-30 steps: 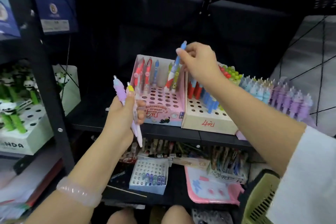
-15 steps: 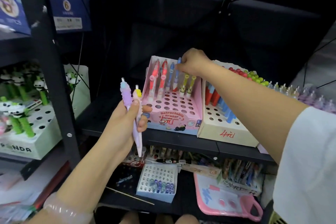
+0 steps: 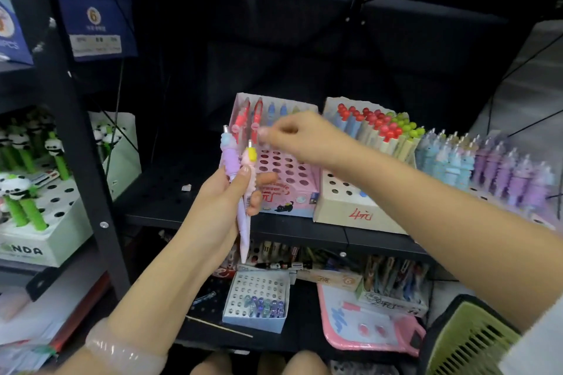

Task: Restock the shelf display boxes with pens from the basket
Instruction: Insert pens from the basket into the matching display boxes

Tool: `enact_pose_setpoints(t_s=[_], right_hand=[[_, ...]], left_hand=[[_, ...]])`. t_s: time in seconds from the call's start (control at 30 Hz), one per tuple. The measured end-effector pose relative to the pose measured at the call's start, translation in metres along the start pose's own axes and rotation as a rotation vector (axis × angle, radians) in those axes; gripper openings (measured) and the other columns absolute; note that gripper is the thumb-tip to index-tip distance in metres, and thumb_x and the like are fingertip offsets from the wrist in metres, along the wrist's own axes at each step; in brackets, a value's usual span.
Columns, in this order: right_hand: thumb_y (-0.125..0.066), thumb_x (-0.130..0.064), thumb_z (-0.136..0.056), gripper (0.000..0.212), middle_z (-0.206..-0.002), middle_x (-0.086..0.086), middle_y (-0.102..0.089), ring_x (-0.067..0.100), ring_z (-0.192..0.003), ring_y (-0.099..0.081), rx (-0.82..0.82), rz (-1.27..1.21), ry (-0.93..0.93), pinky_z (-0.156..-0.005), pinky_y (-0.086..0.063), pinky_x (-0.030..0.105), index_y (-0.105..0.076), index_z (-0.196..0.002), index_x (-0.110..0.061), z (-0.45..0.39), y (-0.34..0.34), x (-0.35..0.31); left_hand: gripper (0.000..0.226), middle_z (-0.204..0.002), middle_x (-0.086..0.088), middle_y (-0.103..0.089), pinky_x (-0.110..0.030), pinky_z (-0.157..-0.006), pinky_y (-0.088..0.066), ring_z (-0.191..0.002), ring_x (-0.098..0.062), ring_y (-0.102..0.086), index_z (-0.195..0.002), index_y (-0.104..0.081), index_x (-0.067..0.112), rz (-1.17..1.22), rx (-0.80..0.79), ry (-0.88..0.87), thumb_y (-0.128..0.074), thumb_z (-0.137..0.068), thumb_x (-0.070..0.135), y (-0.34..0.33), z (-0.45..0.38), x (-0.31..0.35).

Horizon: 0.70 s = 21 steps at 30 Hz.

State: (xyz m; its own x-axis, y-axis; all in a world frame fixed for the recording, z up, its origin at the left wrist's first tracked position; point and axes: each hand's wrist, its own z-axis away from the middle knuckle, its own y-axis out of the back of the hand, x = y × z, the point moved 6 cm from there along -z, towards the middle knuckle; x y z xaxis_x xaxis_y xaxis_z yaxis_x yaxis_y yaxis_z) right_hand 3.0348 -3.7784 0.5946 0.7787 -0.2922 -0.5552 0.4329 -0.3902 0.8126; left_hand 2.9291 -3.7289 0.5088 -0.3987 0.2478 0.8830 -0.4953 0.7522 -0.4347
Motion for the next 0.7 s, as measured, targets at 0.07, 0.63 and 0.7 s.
enact_pose_setpoints(t_s=[0.07,0.63,0.7], right_hand=[[-0.056,-0.038,-0.091,0.03,-0.061,-0.009,-0.053,0.002,-0.052,-0.05,-0.106,-0.162,-0.066,-0.05,-0.039,0.014,-0.069,-0.082,-0.012,0.026,-0.011,0.01],[-0.064,-0.03,-0.087,0.022,-0.092,0.003,-0.068,0.01,-0.076,-0.064,0.427,-0.537,-0.218,-0.07,-0.053,0.021,-0.055,-0.104,-0.019,0.119,0.059,0.109],[-0.065,-0.028,-0.086,0.02,-0.092,0.004,-0.069,0.013,-0.08,-0.066,0.499,-0.518,-0.221,-0.076,-0.053,0.025,-0.057,-0.101,-0.018,0.128,0.074,0.122]], left_hand=[[0.024,-0.08,-0.004,-0.059,-0.017,-0.048,-0.038,-0.049,-0.005,-0.044,-0.11,-0.056,0.007,-0.035,-0.029,-0.003,-0.038,-0.099,0.019,-0.016,0.003,-0.004],[0.015,-0.06,0.011,-0.066,-0.016,-0.063,-0.053,-0.061,-0.003,-0.059,-0.082,-0.065,0.025,-0.249,-0.078,-0.021,-0.055,-0.092,0.02,-0.135,0.011,-0.06],[0.014,-0.067,0.014,-0.069,-0.02,-0.071,-0.055,-0.068,-0.005,-0.064,-0.086,-0.064,0.028,-0.255,-0.134,-0.012,-0.054,-0.092,0.02,-0.154,0.01,-0.065]])
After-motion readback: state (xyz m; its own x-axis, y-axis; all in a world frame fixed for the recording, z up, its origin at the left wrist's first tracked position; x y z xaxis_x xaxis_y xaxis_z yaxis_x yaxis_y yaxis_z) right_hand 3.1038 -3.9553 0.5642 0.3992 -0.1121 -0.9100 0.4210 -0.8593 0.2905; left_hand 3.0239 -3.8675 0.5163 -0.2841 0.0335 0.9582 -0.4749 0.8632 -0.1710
